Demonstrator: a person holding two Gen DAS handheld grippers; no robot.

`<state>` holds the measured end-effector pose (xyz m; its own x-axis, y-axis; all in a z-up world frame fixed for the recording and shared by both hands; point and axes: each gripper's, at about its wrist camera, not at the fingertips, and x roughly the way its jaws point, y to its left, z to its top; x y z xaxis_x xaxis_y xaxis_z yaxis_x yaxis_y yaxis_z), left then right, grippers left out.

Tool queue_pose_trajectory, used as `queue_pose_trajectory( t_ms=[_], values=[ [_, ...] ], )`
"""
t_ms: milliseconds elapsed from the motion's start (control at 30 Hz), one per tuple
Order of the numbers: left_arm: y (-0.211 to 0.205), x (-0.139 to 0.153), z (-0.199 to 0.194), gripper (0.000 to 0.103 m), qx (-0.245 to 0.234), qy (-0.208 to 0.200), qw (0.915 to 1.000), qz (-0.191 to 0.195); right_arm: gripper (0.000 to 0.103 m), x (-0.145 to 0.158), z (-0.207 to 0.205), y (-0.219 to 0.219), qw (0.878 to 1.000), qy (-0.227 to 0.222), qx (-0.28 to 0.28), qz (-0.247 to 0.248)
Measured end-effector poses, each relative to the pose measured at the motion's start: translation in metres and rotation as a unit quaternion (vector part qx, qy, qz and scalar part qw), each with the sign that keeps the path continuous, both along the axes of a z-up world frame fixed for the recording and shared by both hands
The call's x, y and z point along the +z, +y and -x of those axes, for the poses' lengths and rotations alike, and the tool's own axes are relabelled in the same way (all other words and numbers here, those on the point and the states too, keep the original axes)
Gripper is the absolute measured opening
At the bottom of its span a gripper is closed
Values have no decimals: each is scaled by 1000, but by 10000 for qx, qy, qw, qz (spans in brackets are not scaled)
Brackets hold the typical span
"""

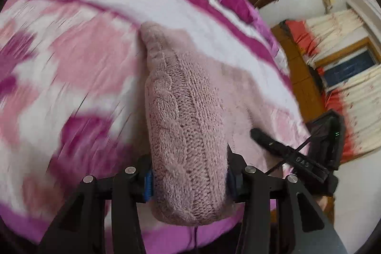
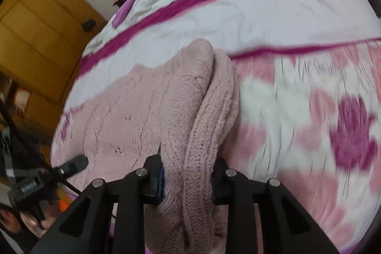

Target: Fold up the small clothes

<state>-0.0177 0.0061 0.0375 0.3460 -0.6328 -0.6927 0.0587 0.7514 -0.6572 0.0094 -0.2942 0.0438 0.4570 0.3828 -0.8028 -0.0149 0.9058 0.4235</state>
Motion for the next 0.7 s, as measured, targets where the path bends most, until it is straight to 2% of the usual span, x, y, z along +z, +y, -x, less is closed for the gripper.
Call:
queue_pose_trajectory(
  t_ms=[67,100,167,200,233,300,400,467,500,533,600,633,700],
  values=[
    [8,-16,21,26,-42,180,9994,-296,28,-12,28,15,9999,76,12,99],
    [12,-20,24,29,-43,198,9993,-328,29,-16,35,17,9999,123,-22,80],
    [22,-19,36,38,76,68,9990,-428,36,-18,49,17,9997,91,-224,59],
    [25,-12,42,45,183,-58,9980,-603,47,-14,52,18,9992,33,-326,226],
    [27,-1,50,46,311,-243,9947,-945,60,-10,56,19,9983,-23,-397,428],
    [29,19,66,46,455,-529,9872,-1435,71,2,68,20,9944,-166,-561,881],
    [28,46,91,46,634,-867,9750,-1944,73,25,91,27,9832,-581,-652,1600],
    [22,61,112,46,660,-1289,9598,-2404,75,36,109,34,9757,-808,-671,1923],
    [24,63,117,46,678,-1413,9546,-2533,75,41,116,38,9736,-875,-684,1995],
    [20,66,126,46,700,-1653,9445,-2751,76,45,125,37,9724,-924,-699,2027],
    [15,66,130,46,677,-1894,9332,-2978,76,50,138,40,9714,-1025,-670,2037],
    [12,64,132,46,669,-1917,9298,-3071,76,51,145,40,9713,-1062,-652,2027],
    [10,58,132,46,631,-1843,9310,-3087,76,50,152,46,9708,-1080,-639,2046]
  ],
)
